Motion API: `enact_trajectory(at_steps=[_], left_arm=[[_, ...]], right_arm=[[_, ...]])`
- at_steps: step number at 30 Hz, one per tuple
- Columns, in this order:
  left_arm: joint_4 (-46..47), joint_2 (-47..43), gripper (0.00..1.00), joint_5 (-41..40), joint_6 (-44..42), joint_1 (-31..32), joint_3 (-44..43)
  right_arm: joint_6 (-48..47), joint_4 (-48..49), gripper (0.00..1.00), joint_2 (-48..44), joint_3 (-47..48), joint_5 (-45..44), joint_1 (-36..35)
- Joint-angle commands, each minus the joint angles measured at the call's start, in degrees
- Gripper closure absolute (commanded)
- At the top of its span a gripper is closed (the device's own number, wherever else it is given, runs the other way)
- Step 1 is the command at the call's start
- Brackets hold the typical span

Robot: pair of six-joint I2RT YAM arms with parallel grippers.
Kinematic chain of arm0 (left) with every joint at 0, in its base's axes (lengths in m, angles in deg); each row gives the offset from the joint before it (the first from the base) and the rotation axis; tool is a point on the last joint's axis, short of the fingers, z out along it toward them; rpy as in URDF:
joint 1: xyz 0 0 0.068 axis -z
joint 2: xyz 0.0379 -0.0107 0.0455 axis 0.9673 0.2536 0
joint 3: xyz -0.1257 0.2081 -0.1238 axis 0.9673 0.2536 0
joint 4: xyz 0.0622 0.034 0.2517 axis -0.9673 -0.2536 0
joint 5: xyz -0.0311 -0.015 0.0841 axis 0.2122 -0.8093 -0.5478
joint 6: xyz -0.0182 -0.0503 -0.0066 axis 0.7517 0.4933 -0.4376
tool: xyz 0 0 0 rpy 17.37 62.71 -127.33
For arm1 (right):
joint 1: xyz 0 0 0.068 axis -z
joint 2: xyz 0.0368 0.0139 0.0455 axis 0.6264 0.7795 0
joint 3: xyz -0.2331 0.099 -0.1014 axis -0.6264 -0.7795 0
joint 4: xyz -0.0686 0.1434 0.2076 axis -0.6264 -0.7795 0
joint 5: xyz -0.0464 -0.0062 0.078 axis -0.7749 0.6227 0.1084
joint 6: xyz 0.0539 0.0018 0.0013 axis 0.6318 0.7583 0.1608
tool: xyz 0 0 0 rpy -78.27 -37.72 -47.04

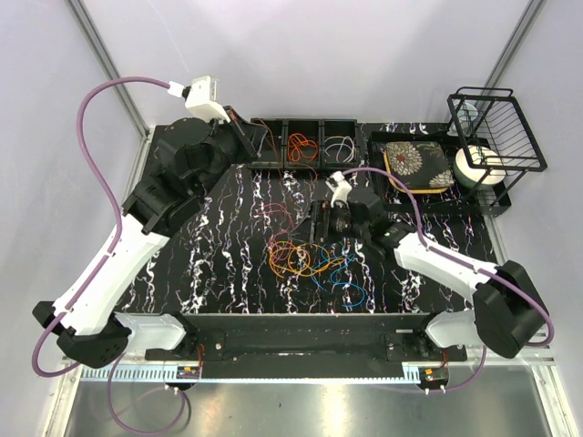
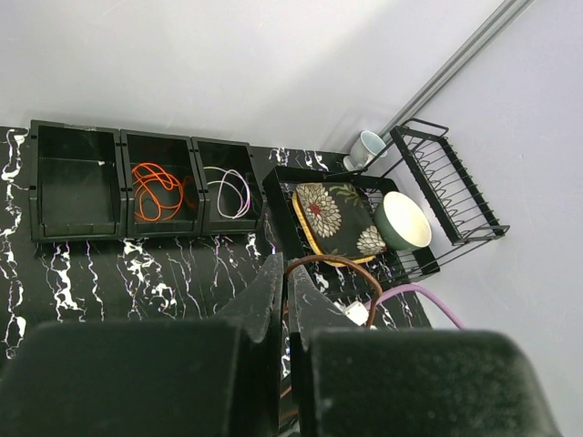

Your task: Untangle the cables

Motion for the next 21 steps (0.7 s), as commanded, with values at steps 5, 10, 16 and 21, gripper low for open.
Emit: enact_trajectory(at_steps=[5,10,16,21], left_arm=[[3.67,-0.27,1.0,-2.0,0.66,-0.13,-1.15],[4.28,-1.06,1.0,-2.0,0.74,-0.13,-0.09],[4.29,-1.33,1.0,-2.35,0.74,-0.22,0.26],[4.29,-1.68,1.0,-2.62,0.39,-0.3,0.44]], right_arm=[[-4.89,0.92,0.13,4.51,7.52,-8.41,-3.9],[-4.98,1.97,0.25,7.15,9.1,-14.03,-4.34],[-4.46,4.61,0.51,9.79,9.37,-15.45,-5.84],[-3.05,6.37,1.0,8.83,6.83,-16.4,-6.19]])
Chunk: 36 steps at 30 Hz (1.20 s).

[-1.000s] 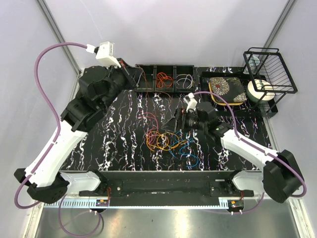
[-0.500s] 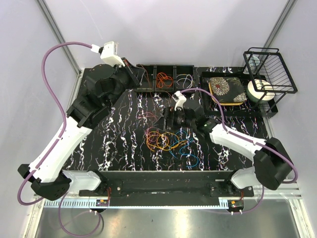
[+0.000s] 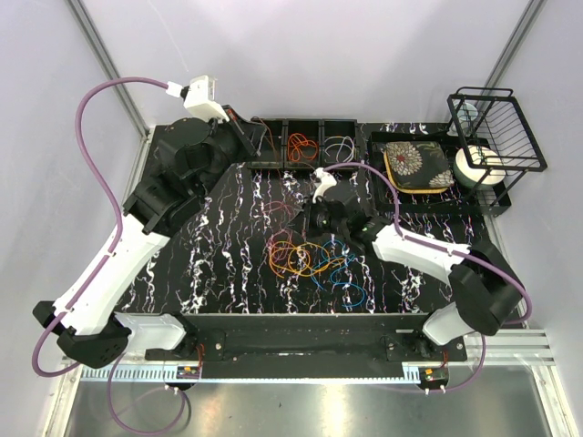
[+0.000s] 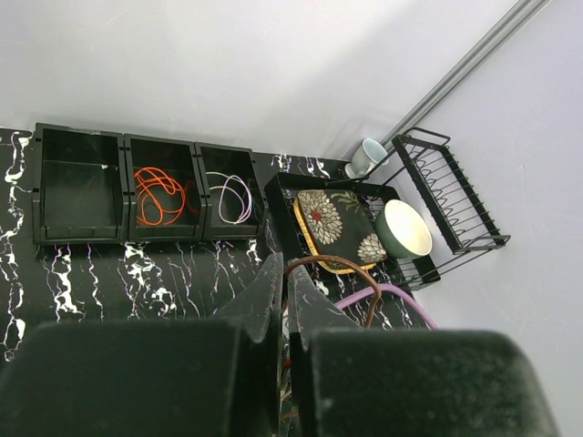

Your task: Untangle the cables

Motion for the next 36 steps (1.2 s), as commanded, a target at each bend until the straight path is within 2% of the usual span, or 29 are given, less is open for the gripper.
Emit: enact_trajectory(at_steps=[1,4,8,10,14,21,24,28,31,32,36], left_arm=[[3.24,-1.81,1.0,-1.72,-0.11,-0.48,0.09],[2.19,-1.64,1.0,-2.16,-1.6,-0.83,-0.7],[-1.86,-0.67,1.0,-7.07,-5.73,-2.06,-5.08],[-3.09,-0.58,1.0,-9.27,-9.06,-3.11,-6.32],[-4.5,-0.76,1.0,-15.59,-15.39,-6.01,-10.88],[-6.34,-1.72,1.0,-19.39,-18.66,-10.76,-14.5],[-6.43,-2.77,1.0,-18.6,-17.96,-11.38,-13.54],[-6.61,-2.87,1.0,-12.29,-16.46,-11.38,-11.52],[-6.96,-2.87,1.0,-7.11,-15.49,-11.38,-9.85],[-7.22,-2.87,1.0,-5.35,-15.23,-11.38,-9.67],[-7.05,-2.95,1.0,6.77,-16.1,-11.38,-7.83]], right_arm=[[1.01,4.06,1.0,-2.12,-0.65,-3.88,-0.66],[2.51,1.69,1.0,-5.1,-2.5,-8.62,-0.57],[3.21,-4.28,1.0,-9.76,-5.4,-16.26,-0.4],[4.26,-6.31,1.0,-12.57,-7.77,-17.42,1.09],[8.39,-12.98,1.0,-15.57,-11.37,-14.45,7.57],[9.63,-19.76,1.0,-20.32,-14.28,-13.21,15.33],[8.84,-21.17,1.0,-19.71,-12.97,-12.77,15.51],[5.69,-21.61,0.99,-17.07,-9.89,-6.56,15.51],[1.48,-23.96,0.65,-15.58,-5.85,-2.41,15.51],[0.67,-25.11,0.5,-15.49,-3.67,-2.57,15.51],[-2.41,-31.09,0.22,-17.94,1.44,-4.59,15.51]])
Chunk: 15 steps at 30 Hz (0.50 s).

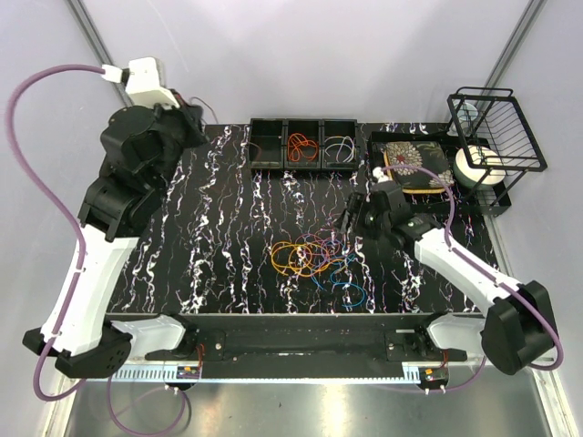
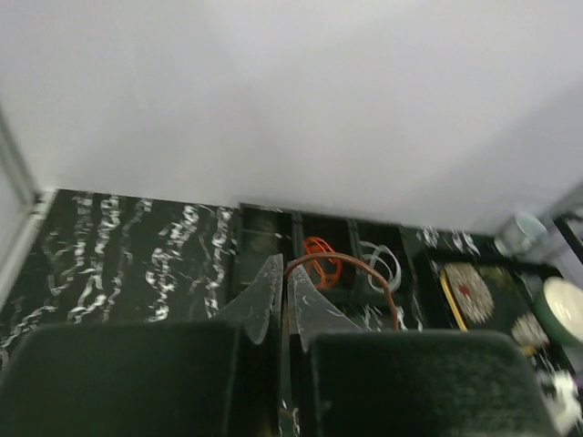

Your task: Untangle the cables

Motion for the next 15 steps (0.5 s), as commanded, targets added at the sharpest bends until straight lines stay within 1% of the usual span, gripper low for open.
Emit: enact_trajectory(at_steps=[1,3,4,6,7,9,10,12,13,15], left_arm=[[1.43,-0.46,1.0,19.43,-0.63,-0.21,2.47],[3.0,-1.16,1.0,23.25,-0.99,-0.12,3.97],[3.89,-1.6,1.0,26.57,-0.81,-0.12,6.15],[7.49,-3.35,1.0,28.53,0.07,-0.12,8.97],[8.8,-3.97,1.0,30.98,0.85,-0.12,11.33],[11.1,-4.59,1.0,33.71,1.73,-0.12,12.84],[11.88,-4.51,1.0,37.47,2.0,-0.12,13.63],[13.38,-4.07,1.0,41.44,3.05,-0.12,13.99],[13.91,-3.8,1.0,44.85,3.58,-0.21,14.25],[15.4,-3.63,1.0,47.51,4.2,-0.12,14.69]], right_arm=[[-5.36,-6.96,0.19,-3.02,7.28,-0.44,0.21],[-5.8,-9.0,0.15,-4.5,10.18,-0.98,0.13],[-6.15,-10.14,0.14,-4.95,10.98,-0.28,0.21],[-6.5,-10.5,0.1,-6.79,13.09,2.0,0.12],[-6.51,-10.33,0.1,-7.32,14.49,4.88,0.12],[-6.24,-9.98,0.09,-8.73,15.9,7.71,0.21],[-5.89,-9.62,0.11,-9.08,16.6,10.51,0.13],[-4.84,-8.66,0.11,-9.96,18.36,13.34,0.12],[-4.31,-8.31,0.12,-10.05,18.89,15.61,0.21],[-1.78,-5.95,0.13,-10.4,19.6,18.43,0.21]])
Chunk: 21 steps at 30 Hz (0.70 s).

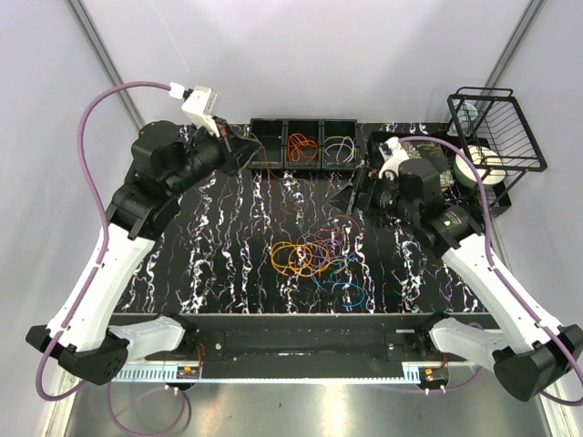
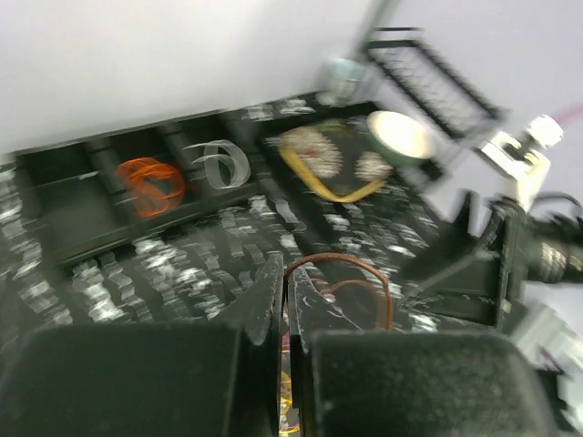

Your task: Untangle the cables

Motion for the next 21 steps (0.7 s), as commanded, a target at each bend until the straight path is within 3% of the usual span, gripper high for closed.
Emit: enact_trajectory(at_steps=[1,10,21], left_arm=[[9.09,-1.05,1.0,14.75,2.86,-0.06,1.05],[19.03,-0.08,1.0,28.21,8.41,-0.06,4.93],[25.53,1.76,1.0,32.26,13.68,-0.06,7.04]], right_arm=[[3.57,4.08,0.14,-1.35,3.23,12.25,0.21],[10.17,15.85,0.18,1.02,3.23,26.5,0.12],[13.77,24.21,0.27,4.09,2.08,32.41,0.13]])
